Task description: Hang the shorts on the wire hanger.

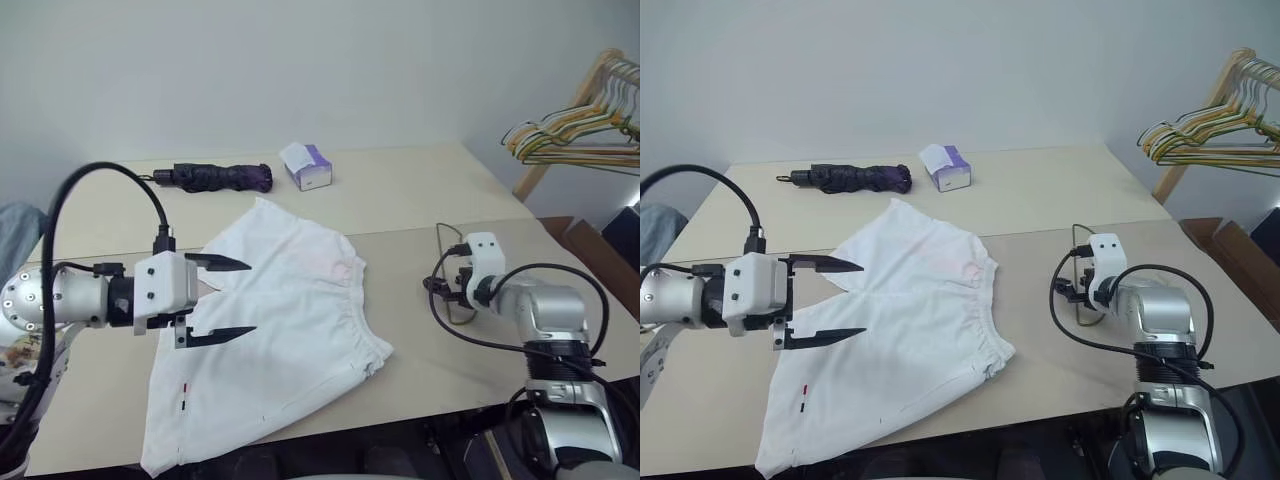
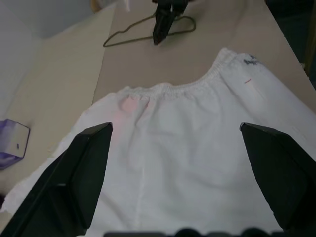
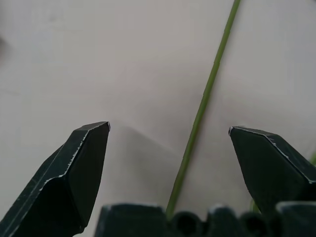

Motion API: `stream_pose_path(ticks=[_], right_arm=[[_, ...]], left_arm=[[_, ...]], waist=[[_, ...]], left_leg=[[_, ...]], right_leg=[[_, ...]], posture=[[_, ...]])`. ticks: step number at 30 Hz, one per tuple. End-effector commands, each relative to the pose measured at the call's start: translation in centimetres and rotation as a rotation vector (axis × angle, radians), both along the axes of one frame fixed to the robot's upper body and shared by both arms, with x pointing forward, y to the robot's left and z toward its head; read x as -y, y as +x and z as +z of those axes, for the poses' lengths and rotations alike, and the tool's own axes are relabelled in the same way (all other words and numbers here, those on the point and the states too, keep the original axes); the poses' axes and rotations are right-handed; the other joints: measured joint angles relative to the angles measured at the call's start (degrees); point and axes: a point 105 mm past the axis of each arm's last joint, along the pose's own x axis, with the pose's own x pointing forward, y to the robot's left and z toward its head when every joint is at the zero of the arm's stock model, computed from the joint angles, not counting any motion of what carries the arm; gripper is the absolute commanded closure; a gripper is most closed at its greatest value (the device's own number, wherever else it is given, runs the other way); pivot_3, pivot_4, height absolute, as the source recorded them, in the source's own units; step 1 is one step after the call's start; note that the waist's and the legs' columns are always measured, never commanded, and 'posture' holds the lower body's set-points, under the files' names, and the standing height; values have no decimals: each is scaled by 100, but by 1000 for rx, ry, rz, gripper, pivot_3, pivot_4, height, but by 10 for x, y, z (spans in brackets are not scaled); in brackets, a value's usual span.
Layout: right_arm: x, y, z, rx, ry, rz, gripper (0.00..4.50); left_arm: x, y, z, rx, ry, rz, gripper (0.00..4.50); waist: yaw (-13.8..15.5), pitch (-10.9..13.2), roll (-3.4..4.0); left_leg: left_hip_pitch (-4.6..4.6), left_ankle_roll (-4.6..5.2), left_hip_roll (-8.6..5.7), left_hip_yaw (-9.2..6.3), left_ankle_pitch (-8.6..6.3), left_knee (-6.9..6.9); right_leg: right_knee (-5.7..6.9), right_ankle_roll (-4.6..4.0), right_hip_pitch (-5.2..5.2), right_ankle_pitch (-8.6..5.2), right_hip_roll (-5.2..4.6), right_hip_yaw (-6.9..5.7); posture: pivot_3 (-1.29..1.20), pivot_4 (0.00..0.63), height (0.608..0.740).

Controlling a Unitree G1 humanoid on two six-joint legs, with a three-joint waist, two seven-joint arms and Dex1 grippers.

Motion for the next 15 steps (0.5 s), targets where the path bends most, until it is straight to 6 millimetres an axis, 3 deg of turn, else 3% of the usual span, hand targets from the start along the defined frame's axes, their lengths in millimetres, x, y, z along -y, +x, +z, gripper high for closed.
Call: stream_pose_path(ticks=[1, 7, 10, 15], right_arm=[[6, 8, 7, 12, 16, -62, 0], [-2, 2, -5, -69, 5, 3, 0], [-1, -4, -19, -127, -21, 11, 593], [0, -6, -24, -142, -47, -3, 2393]], left_arm=[[7, -3, 11, 35, -24, -16, 29], [7, -3, 4, 24, -8, -13, 29], [11, -2, 5, 33, -17, -29, 0], [13, -1, 5, 42, -21, -34, 0]], waist=[[-4, 0, 1], [-6, 0, 1], [-8, -1, 0], [-21, -9, -10]], left_leg=[[2, 0, 0, -1, 0, 0], [10, 0, 0, -3, 1, 0], [11, 0, 0, -4, 1, 0], [17, 0, 0, -4, 1, 0]], right_leg=[[2, 0, 0, 0, 0, 0], [3, 0, 7, 0, 0, 0], [2, 0, 9, 0, 0, 0], [2, 0, 14, 0, 1, -1]], posture=[[13, 0, 740], [8, 0, 740], [8, 0, 740], [2, 0, 740]])
